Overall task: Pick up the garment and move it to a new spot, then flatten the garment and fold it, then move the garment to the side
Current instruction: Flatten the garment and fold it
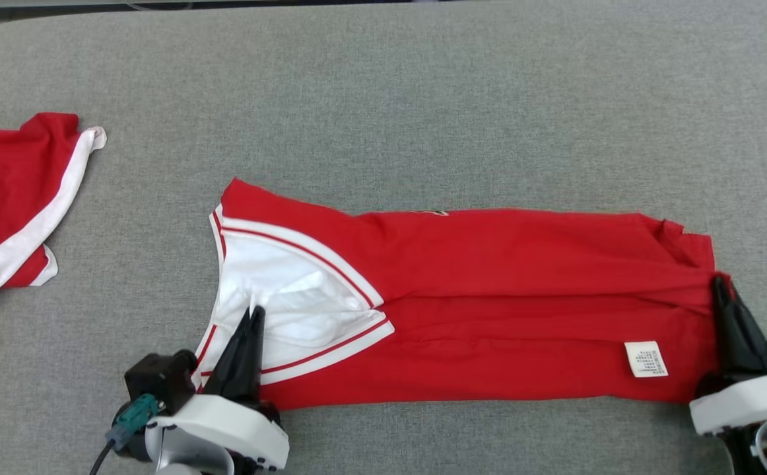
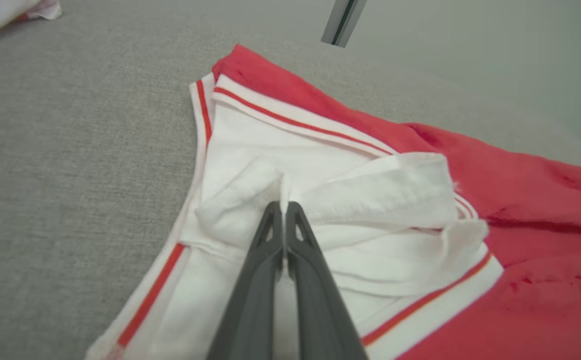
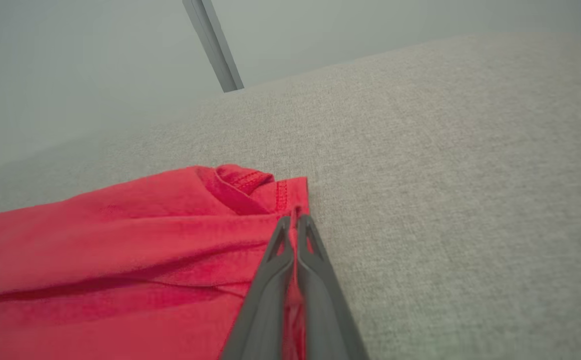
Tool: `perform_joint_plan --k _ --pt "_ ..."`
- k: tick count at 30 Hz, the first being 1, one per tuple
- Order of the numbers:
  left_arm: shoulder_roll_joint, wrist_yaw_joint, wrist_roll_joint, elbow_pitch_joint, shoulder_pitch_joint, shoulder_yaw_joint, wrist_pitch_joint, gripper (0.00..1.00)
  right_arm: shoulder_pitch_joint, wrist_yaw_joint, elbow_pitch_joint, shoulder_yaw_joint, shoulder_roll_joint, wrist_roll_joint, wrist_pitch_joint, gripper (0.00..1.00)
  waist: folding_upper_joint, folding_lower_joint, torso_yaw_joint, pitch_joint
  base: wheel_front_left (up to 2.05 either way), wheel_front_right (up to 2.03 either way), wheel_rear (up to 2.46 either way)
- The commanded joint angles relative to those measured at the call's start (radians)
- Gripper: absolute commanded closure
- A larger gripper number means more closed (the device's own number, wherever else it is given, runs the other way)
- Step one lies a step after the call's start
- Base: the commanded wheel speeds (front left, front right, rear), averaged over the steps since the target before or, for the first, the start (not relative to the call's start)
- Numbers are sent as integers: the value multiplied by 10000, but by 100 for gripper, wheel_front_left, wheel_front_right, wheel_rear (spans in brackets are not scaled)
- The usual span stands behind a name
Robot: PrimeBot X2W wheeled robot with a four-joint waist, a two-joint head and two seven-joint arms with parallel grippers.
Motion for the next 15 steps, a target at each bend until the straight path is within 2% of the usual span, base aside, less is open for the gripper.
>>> perform_joint_plan --k 1,2,3,4,5,10,15 --pt "94 79 -73 -40 202 27 103 100 196 -5 59 4 64 -14 -81 63 0 0 -47 -84 0 0 0" --pt "122 67 -118 -19 326 3 200 100 289 -5 112 23 123 7 -132 25 0 0 -62 -130 0 0 0" --pt "134 92 -177 -21 397 24 262 100 365 -5 125 35 156 -13 -189 0 0 0 -71 -167 0 0 0" --pt "168 135 -169 23 476 17 364 43 429 -5 128 45 196 -62 -233 0 0 0 -78 -225 0 0 0" --pt "152 158 -226 -9 560 23 357 0 524 -5 103 32 254 -110 -325 0 0 0 -91 -285 0 0 0" --pt "319 480 139 -455 743 337 -463 0 789 -5 -676 -295 507 -825 -884 0 0 0 -165 -599 0 0 0" --pt "403 653 422 -1071 597 795 -1212 0 892 -5 -1789 -605 798 -1708 -819 0 0 0 -342 -985 0 0 0"
